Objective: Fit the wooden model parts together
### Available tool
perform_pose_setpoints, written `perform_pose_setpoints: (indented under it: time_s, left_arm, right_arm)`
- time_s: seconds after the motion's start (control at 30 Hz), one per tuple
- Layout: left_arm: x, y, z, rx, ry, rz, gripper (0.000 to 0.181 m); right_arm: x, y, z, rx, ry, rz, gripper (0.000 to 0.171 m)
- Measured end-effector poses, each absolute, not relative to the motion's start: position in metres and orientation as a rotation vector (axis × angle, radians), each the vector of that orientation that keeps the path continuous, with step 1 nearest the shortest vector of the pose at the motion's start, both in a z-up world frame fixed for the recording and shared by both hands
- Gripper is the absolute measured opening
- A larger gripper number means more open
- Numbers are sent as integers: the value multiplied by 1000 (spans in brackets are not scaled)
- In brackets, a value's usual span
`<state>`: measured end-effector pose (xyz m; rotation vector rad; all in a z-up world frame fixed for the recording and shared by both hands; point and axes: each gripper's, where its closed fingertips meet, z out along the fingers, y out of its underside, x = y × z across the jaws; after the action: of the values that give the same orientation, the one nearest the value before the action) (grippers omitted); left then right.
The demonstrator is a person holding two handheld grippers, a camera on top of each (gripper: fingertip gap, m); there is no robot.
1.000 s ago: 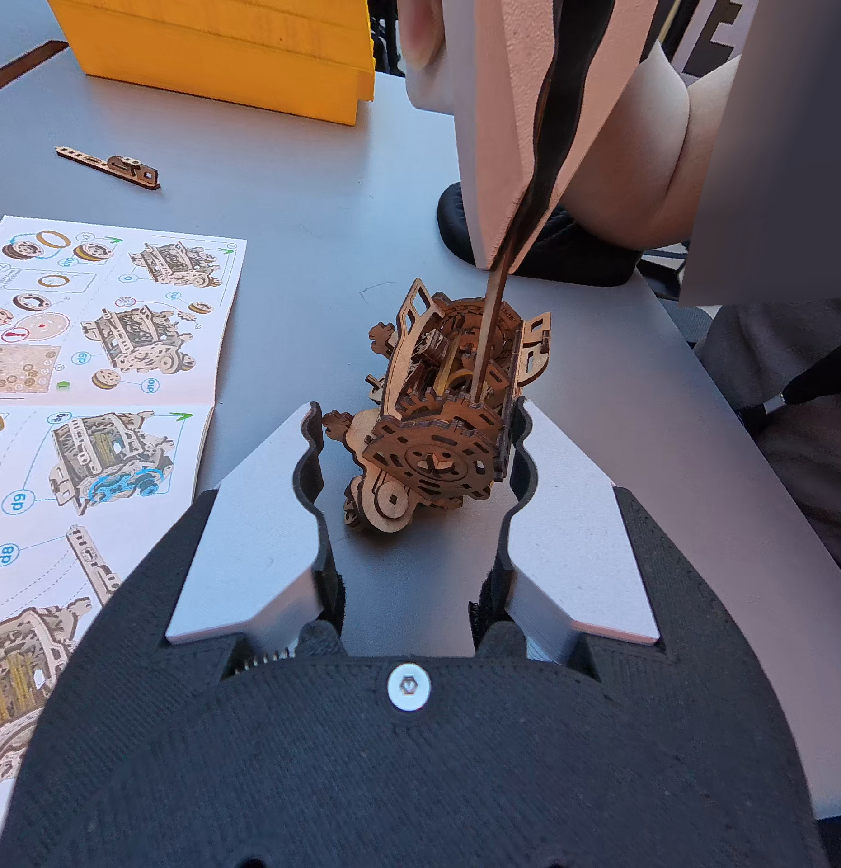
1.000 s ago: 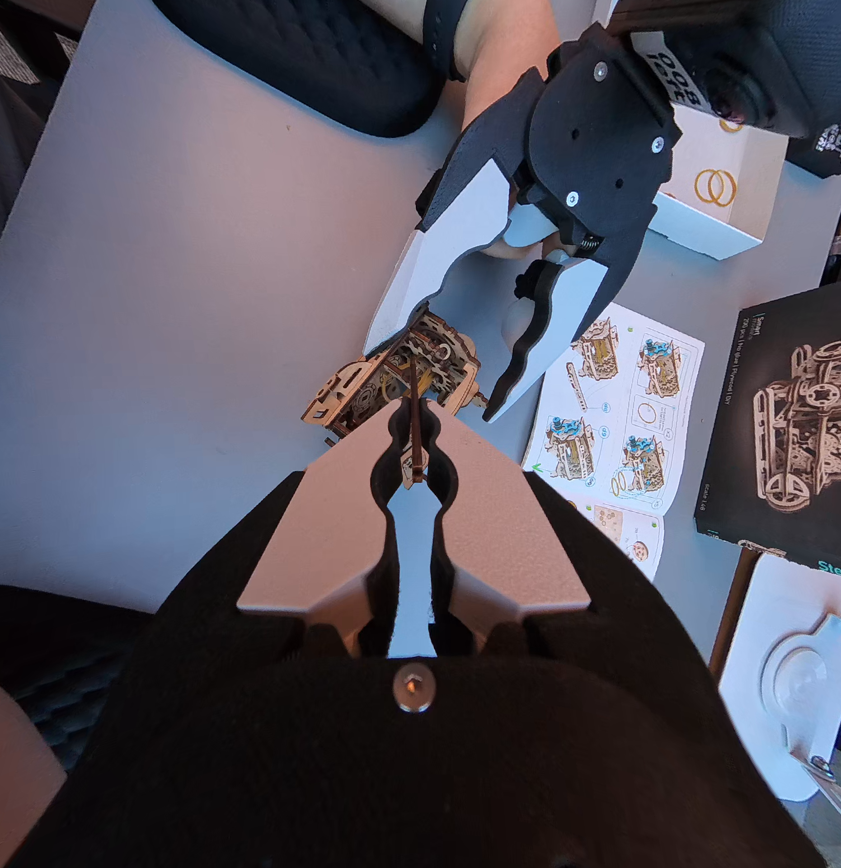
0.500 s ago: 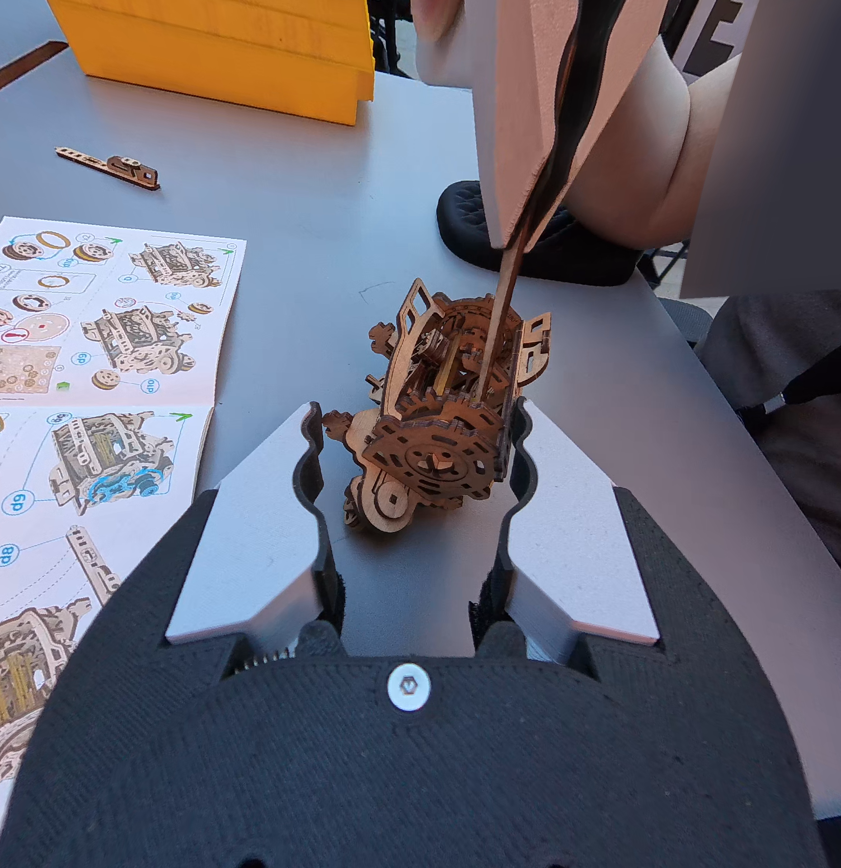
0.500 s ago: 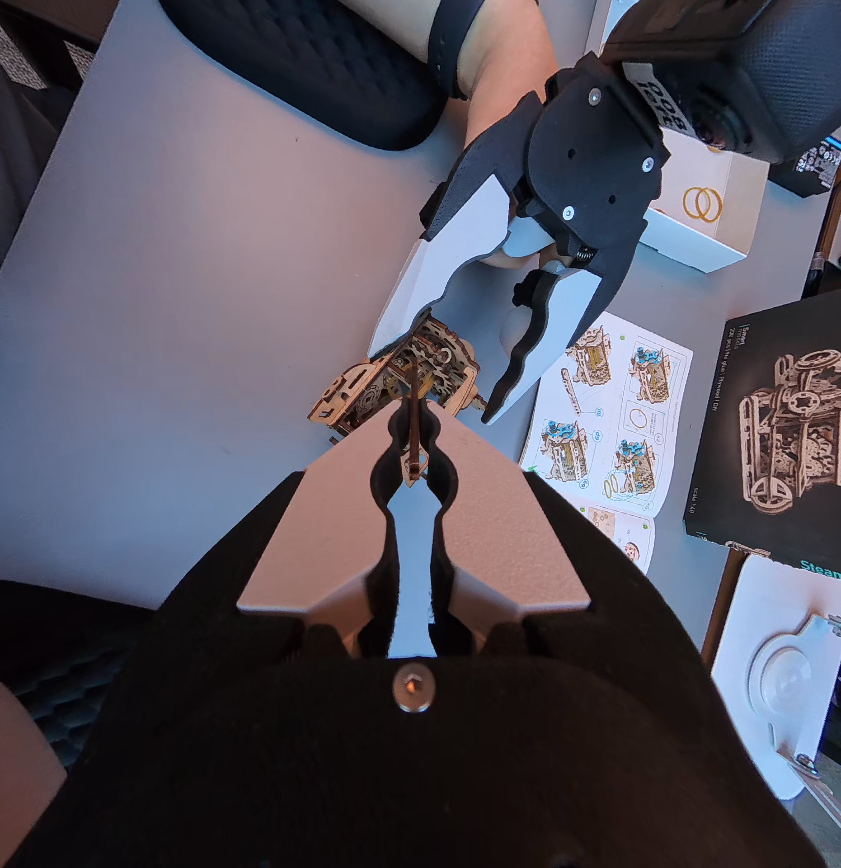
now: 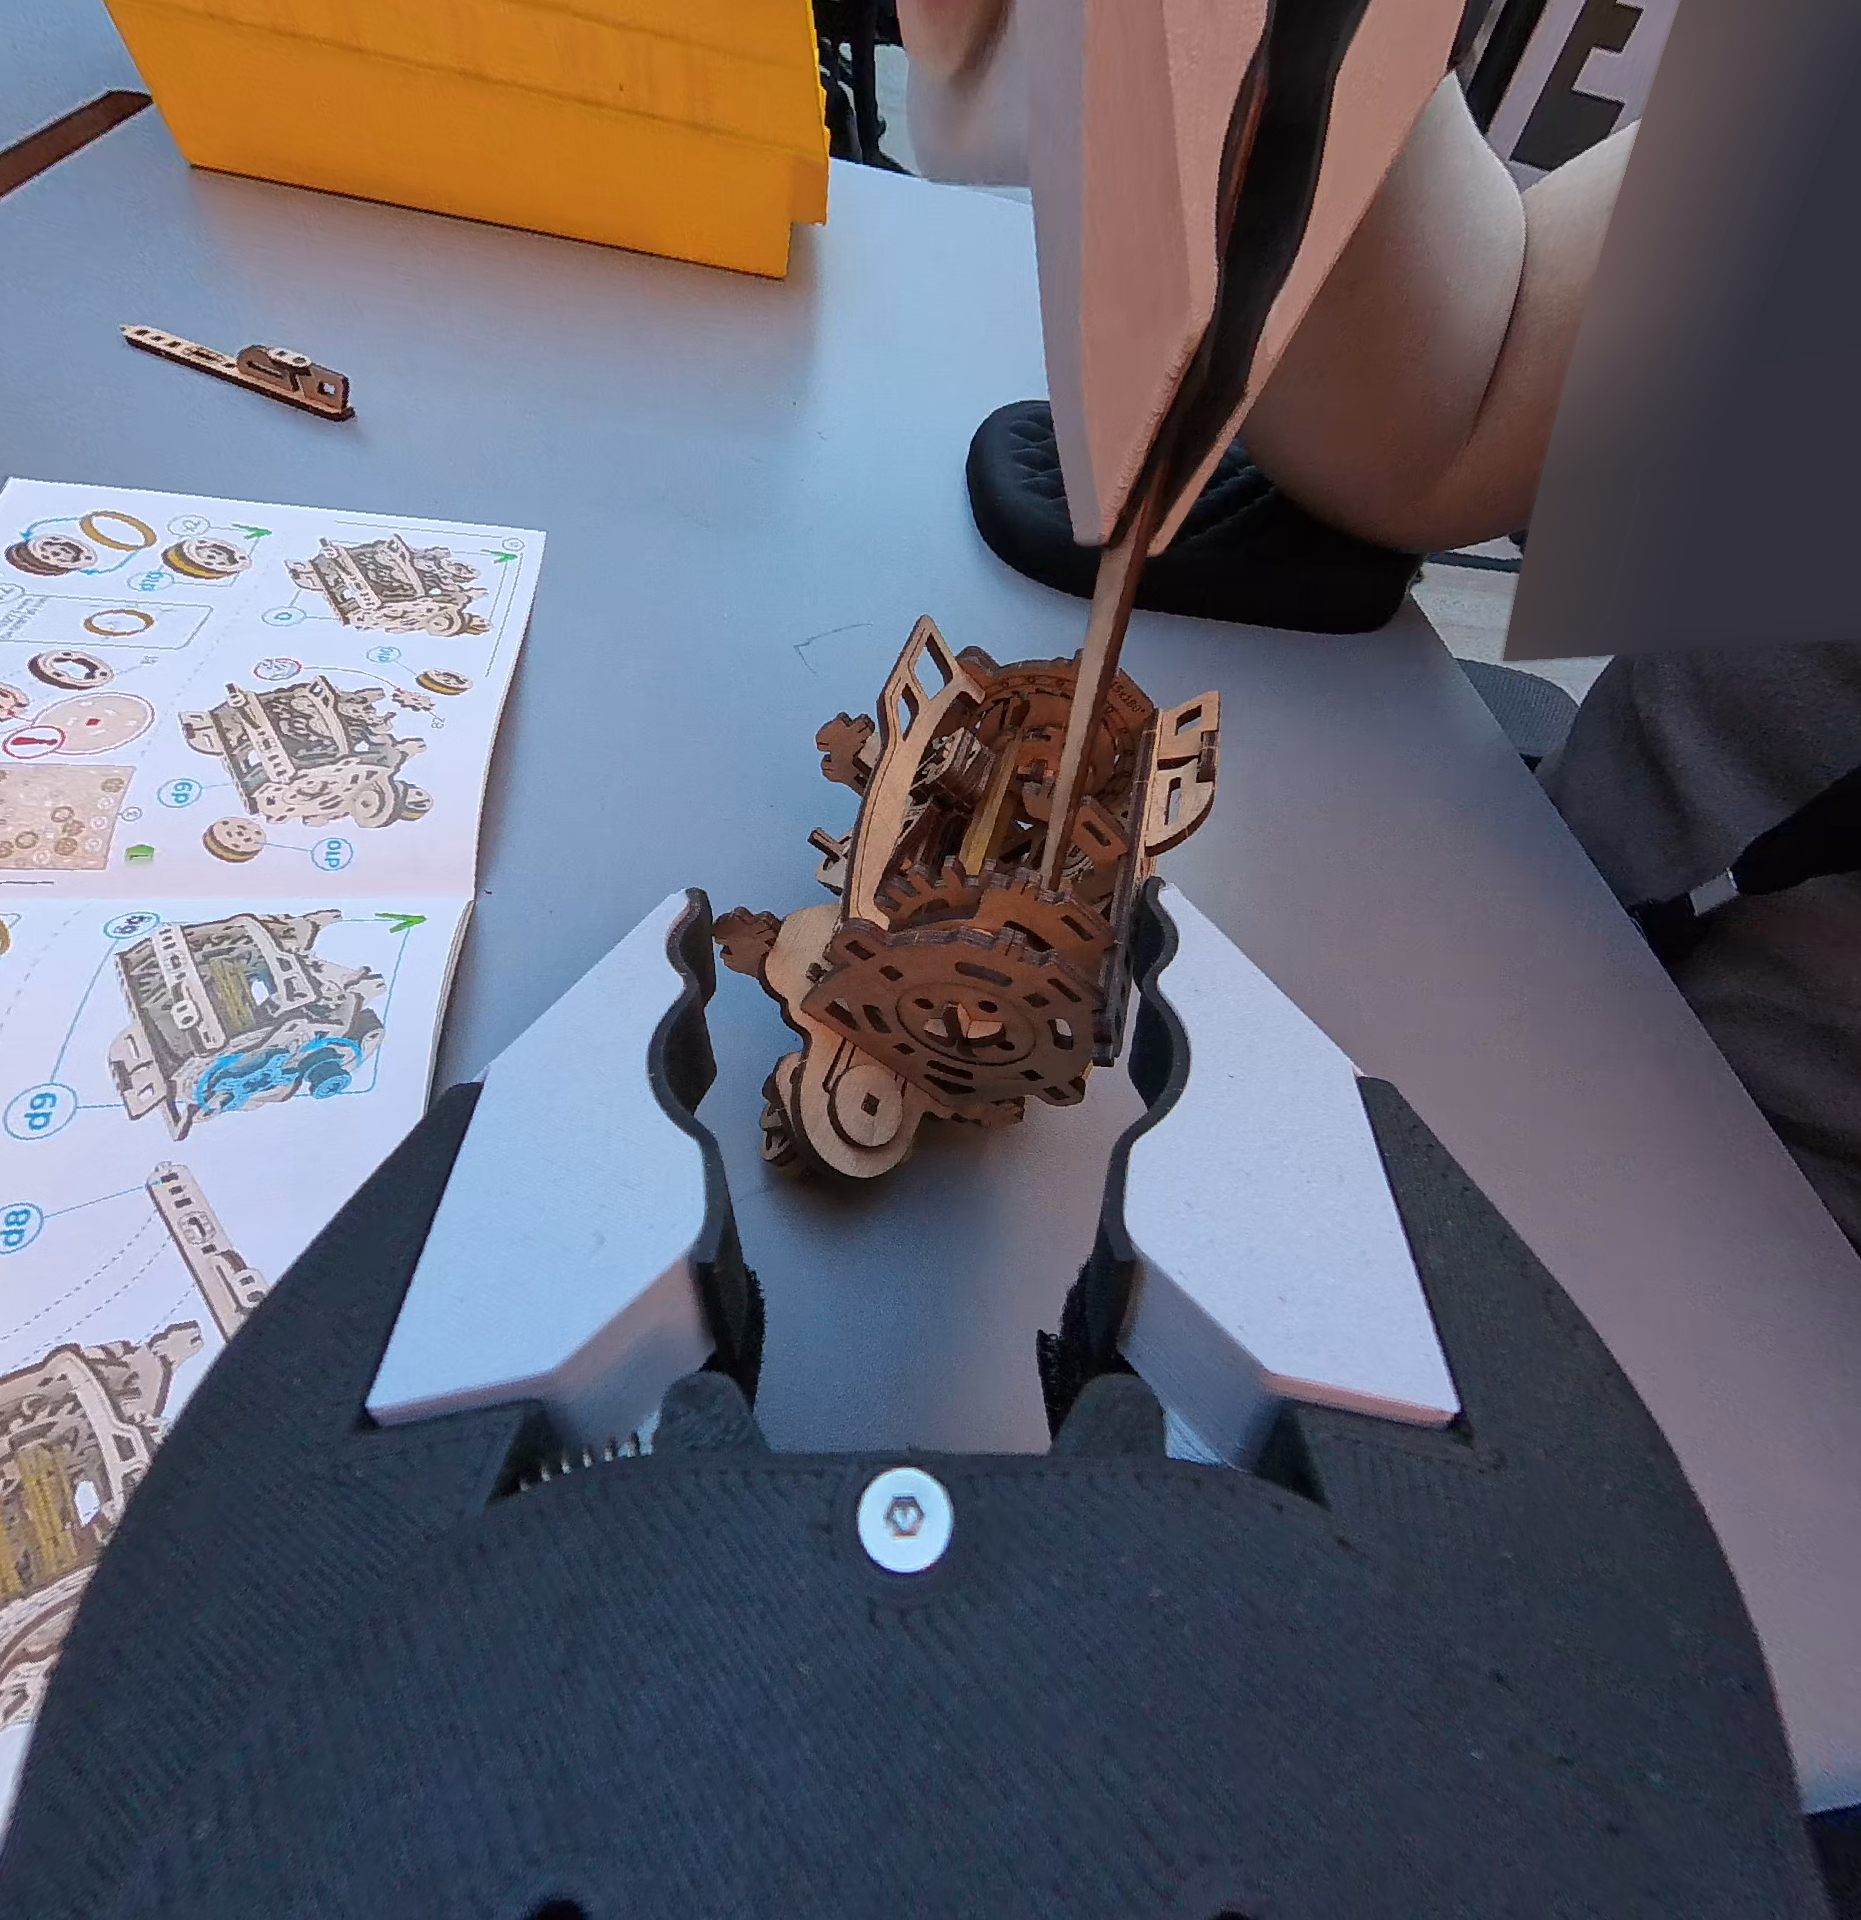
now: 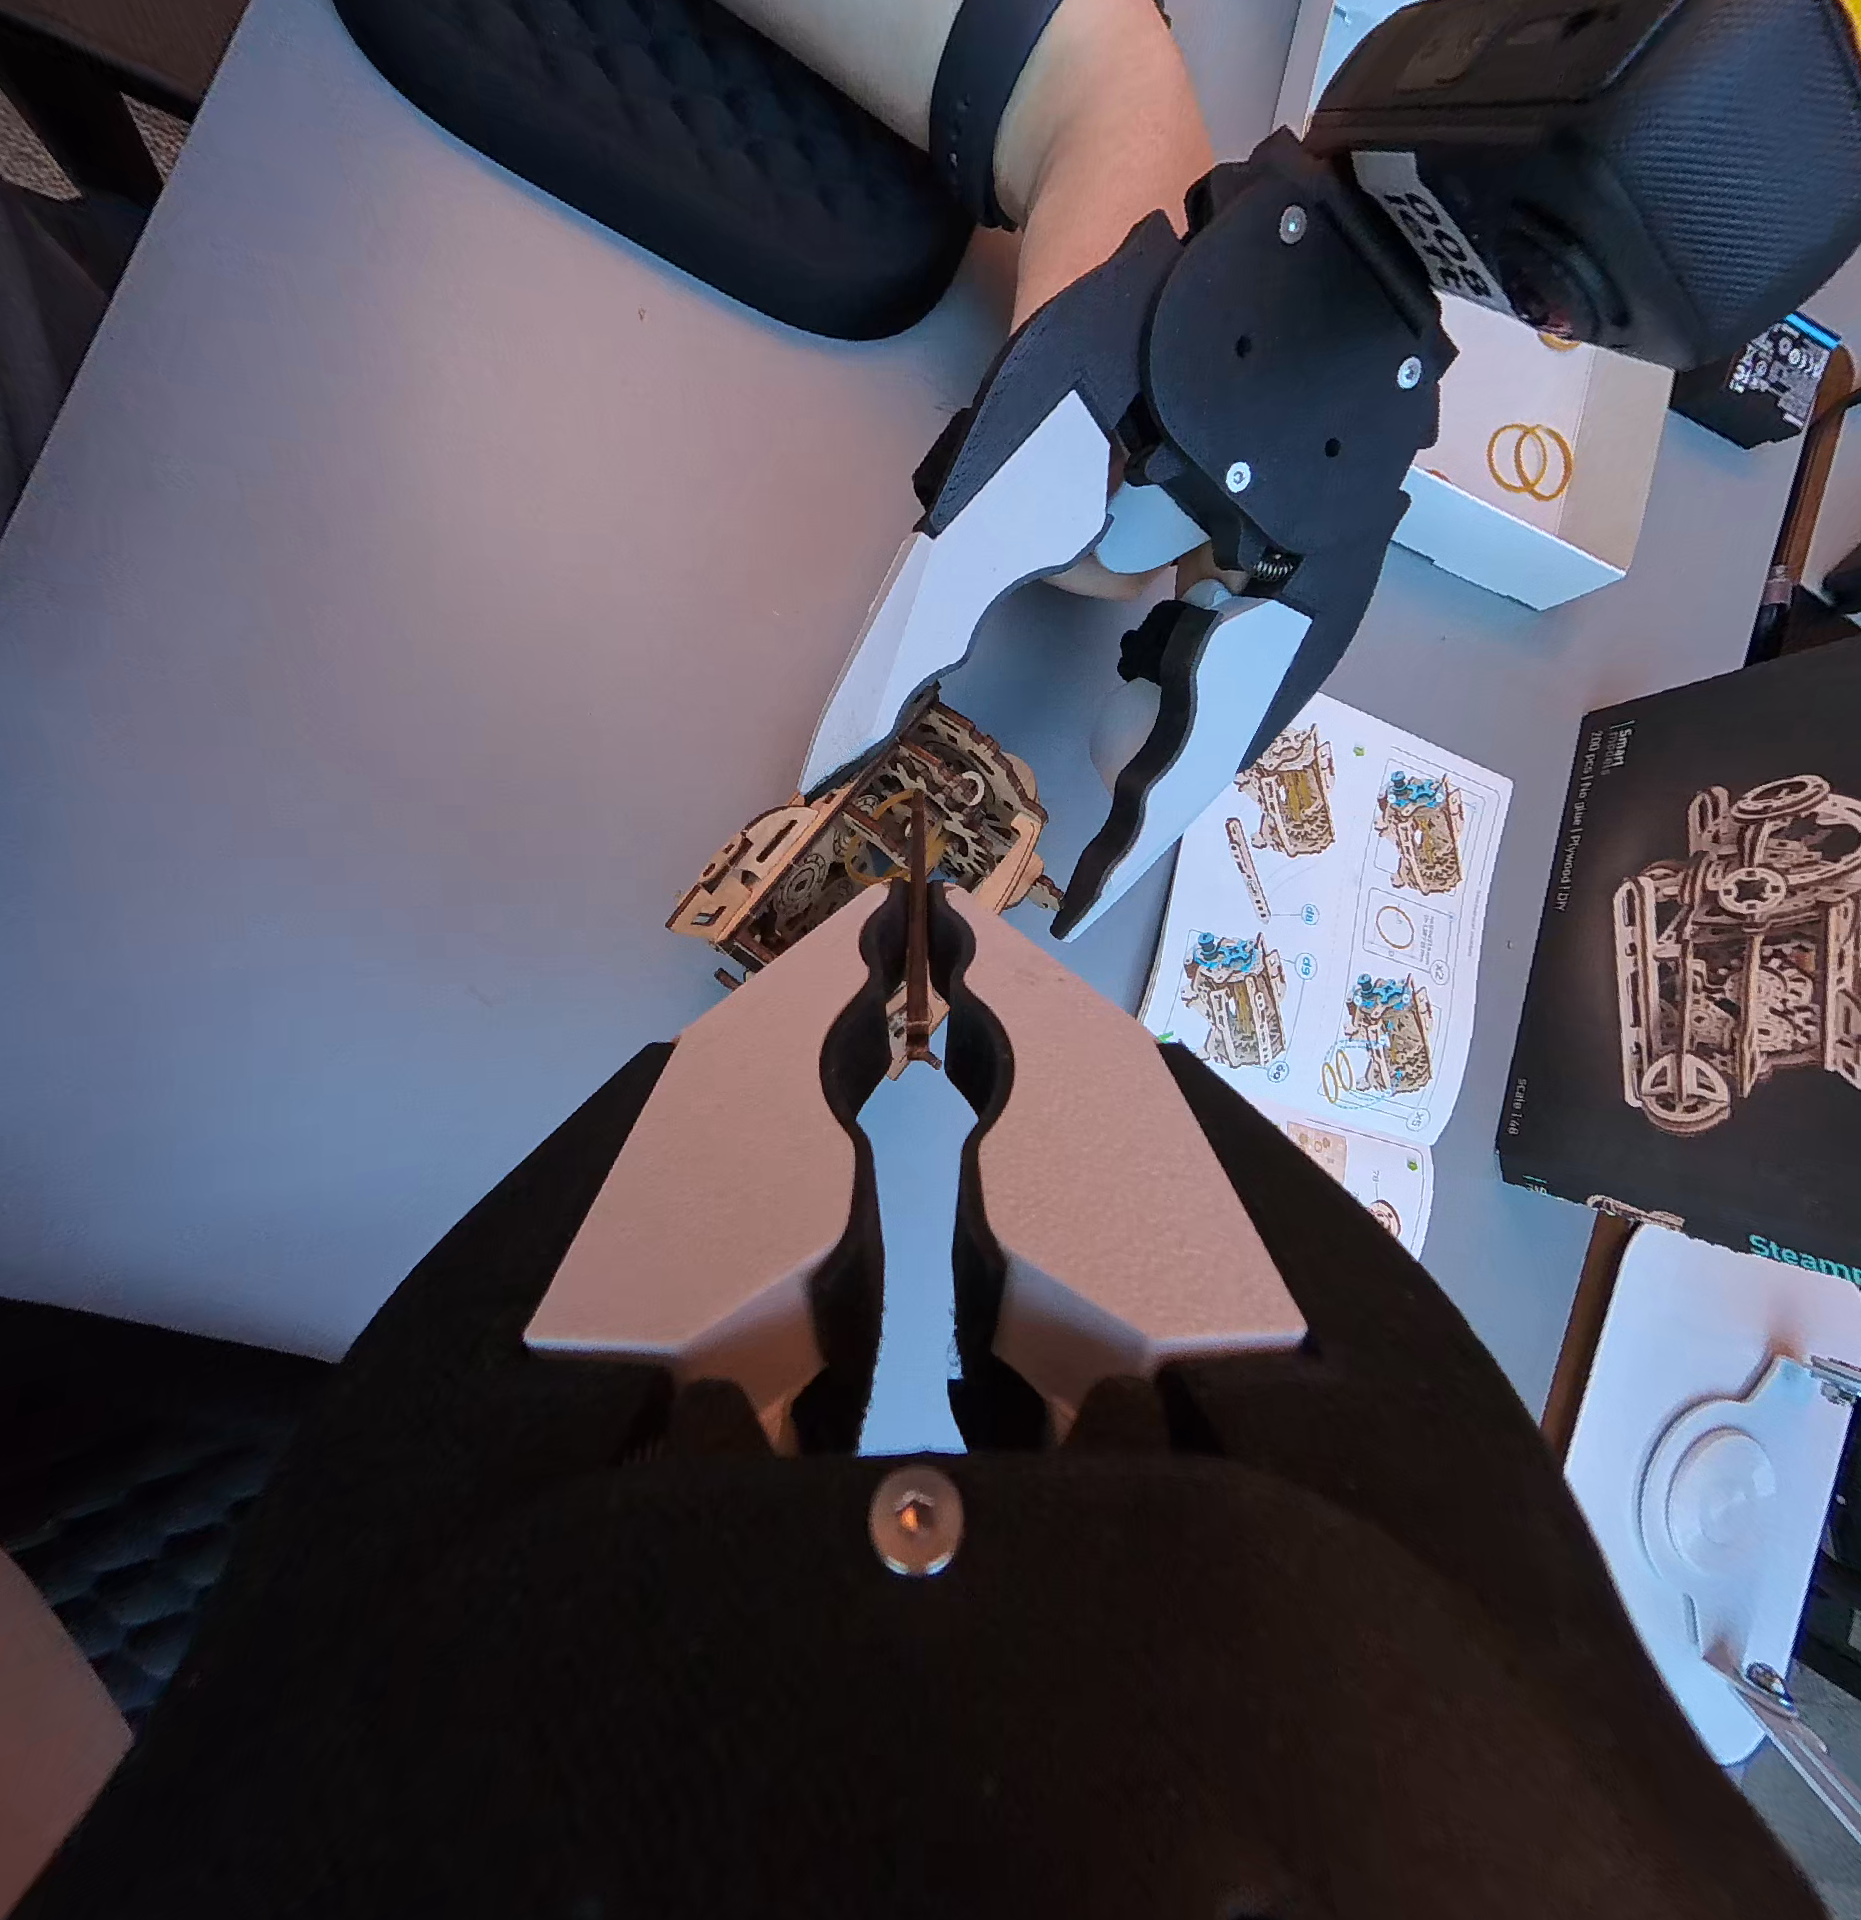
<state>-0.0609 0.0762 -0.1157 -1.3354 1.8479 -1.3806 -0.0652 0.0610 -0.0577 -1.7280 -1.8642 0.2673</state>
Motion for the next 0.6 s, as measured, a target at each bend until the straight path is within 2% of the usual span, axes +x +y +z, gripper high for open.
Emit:
perform_pose_setpoints:
  time_s: [0.03, 0.6]
  left_arm:
    - [-61, 76, -116, -1335, 1848, -1380, 80]
    - [-61, 76, -116, -1336, 1846, -1380, 80]
  right_arm:
    - [-65, 61, -58, -1729, -1866, 264, 1]
    - [-69, 60, -59, -1733, -1896, 159, 1]
